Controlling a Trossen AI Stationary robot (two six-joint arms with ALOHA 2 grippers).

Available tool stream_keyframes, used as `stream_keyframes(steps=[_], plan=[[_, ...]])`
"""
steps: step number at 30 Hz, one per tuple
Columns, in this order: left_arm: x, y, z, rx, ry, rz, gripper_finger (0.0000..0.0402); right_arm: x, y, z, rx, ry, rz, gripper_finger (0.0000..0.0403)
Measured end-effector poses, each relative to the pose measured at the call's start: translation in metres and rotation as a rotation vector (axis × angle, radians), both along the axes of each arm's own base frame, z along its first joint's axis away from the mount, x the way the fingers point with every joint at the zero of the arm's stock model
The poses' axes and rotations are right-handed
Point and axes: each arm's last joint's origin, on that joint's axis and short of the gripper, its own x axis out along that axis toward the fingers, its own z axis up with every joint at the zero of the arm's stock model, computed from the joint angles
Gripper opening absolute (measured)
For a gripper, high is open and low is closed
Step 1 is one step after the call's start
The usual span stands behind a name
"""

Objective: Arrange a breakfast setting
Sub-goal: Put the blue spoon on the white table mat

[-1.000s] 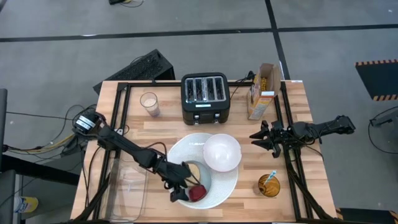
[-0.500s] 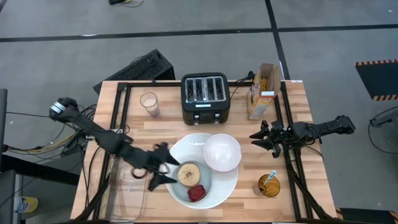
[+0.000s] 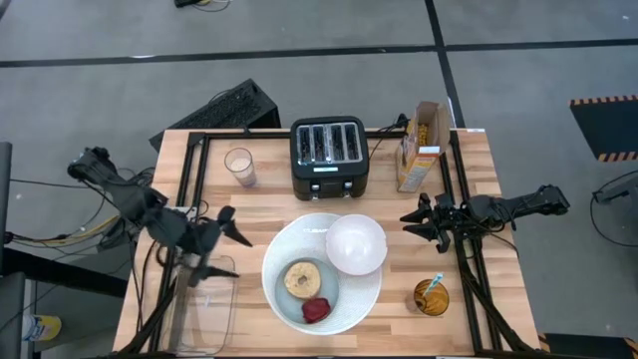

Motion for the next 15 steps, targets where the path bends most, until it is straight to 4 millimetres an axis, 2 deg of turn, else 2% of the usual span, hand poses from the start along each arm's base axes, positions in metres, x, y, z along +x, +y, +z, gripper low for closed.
stream_keyframes(steps=[5, 11, 15], plan=[[-0.018, 0.003, 0.008, 0.051, -0.063, -0.203, 0.0340, 0.000, 0.000, 0.000, 0.000, 0.000, 0.000, 0.0168], [-0.033, 0.013, 0.002, 0.063, 0.027, -0.195, 0.0340, 0.000, 0.000, 0.000, 0.000, 0.000, 0.000, 0.0168], [-0.040, 0.018, 0.004, 0.049, 0.019, -0.199, 0.0340, 0.000, 0.000, 0.000, 0.000, -0.001, 0.000, 0.0168]])
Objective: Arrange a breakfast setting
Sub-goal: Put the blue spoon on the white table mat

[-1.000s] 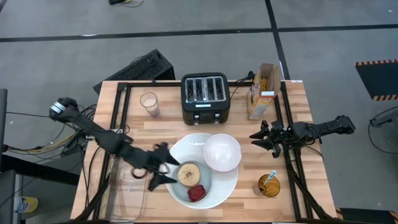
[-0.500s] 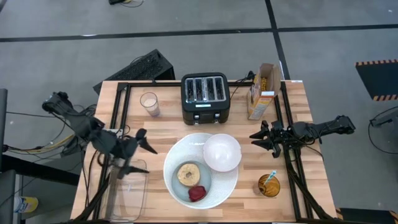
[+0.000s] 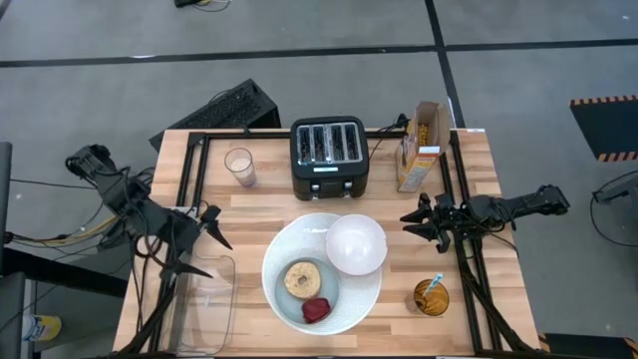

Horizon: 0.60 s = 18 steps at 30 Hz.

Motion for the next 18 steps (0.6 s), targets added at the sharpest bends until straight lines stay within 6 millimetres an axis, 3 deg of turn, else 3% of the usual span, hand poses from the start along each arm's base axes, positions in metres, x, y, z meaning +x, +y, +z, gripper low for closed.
stream_keyframes(steps=[5, 18], plan=[[-0.006, 0.005, 0.000, -0.047, -0.066, 0.000, 0.0340, 0.000, 0.000, 0.000, 0.000, 0.000, 0.000, 0.0168], [-0.019, 0.014, -0.097, -0.289, -0.268, 0.022, 0.0340, 0.000, 0.000, 0.000, 0.000, 0.001, 0.000, 0.0168]])
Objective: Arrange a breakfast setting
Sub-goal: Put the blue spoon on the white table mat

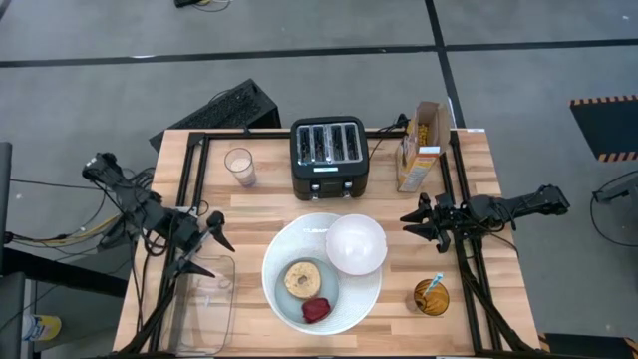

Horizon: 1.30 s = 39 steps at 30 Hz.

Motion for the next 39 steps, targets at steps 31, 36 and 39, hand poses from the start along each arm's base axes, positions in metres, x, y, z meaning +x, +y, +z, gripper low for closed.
stream_keyframes(steps=[31, 36, 39], plan=[[0.001, -0.002, -0.092, 0.007, -0.016, -0.042, 0.0340, 0.000, 0.000, 0.000, 0.000, 0.000, 0.000, 0.0168], [0.002, -0.001, -0.094, -0.061, 0.050, 0.032, 0.0340, 0.000, 0.000, 0.000, 0.000, -0.001, 0.000, 0.0168], [0.003, 0.001, -0.094, -0.123, 0.081, 0.123, 0.0340, 0.000, 0.000, 0.000, 0.000, 0.000, 0.000, 0.0168]])
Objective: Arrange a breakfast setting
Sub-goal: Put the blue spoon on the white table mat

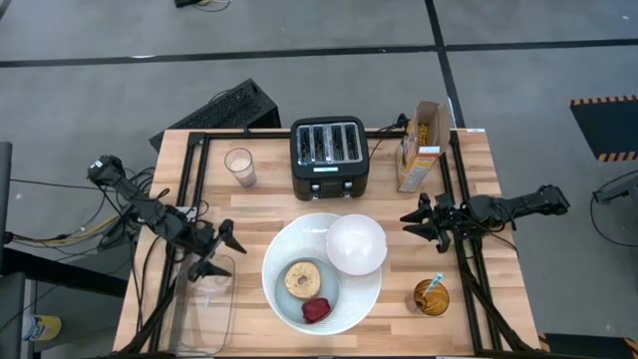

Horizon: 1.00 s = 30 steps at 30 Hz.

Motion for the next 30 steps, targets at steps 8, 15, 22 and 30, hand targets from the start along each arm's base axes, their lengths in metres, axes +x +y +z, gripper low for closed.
stream_keyframes(steps=[8, 15, 22, 30], plan=[[0.000, 0.001, -0.006, -0.008, 0.069, 0.036, 0.0340, 0.000, 0.000, 0.000, 0.000, 0.000, 0.000, 0.0168], [0.000, 0.001, -0.007, -0.004, 0.074, 0.035, 0.0340, 0.000, 0.000, 0.000, 0.000, 0.000, 0.000, 0.0168], [-0.002, 0.003, -0.003, -0.033, 0.037, 0.030, 0.0340, 0.000, 0.000, 0.000, 0.000, 0.000, 0.000, 0.0168], [-0.006, 0.005, 0.004, -0.080, -0.025, 0.028, 0.0340, 0.000, 0.000, 0.000, 0.000, 0.000, 0.000, 0.0168]])
